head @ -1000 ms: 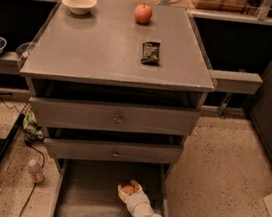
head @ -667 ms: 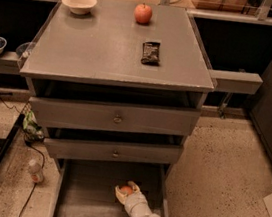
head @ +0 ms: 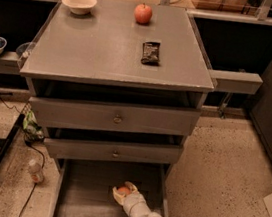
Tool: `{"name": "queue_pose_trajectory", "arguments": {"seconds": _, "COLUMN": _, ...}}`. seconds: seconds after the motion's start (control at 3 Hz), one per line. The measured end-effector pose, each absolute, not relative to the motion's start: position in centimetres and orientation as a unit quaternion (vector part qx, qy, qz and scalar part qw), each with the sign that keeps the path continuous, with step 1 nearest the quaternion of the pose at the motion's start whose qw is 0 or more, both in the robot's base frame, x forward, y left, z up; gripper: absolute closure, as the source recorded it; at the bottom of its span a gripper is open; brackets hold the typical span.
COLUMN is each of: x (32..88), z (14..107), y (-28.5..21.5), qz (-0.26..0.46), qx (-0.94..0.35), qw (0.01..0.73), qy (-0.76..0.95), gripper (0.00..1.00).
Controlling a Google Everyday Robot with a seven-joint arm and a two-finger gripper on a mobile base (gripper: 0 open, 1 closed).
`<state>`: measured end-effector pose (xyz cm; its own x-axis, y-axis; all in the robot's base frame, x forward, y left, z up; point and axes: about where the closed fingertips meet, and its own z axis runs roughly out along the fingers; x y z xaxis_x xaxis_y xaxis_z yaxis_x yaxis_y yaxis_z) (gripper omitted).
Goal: Place orange into bottom drawer
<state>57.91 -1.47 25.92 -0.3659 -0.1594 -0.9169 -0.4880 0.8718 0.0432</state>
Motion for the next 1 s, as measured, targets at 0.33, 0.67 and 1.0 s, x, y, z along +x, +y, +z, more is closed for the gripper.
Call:
{"name": "queue_pose_trajectory", "arguments": {"seconds": 0.33, "x": 57.9, "z": 26.7, "y": -1.2, "qz": 0.180, "qx": -0.217, "qw": 0.527, "qy": 0.802, "gripper": 1.00}}
{"name": "queue_pose_trajectory", "arguments": {"seconds": 0.67, "x": 58.0, "z": 28.0, "y": -0.7, "qz": 0.218, "qx": -0.244, "qw": 0.526, "qy": 0.785, "gripper": 1.00}}
{"name": "queue_pose_trajectory", "arguments": {"seconds": 1.0, "x": 58.0, "z": 28.8, "y": -0.1, "qz": 0.252, "qx": -0.266, "qw": 0.525, "qy": 0.768, "gripper": 1.00}}
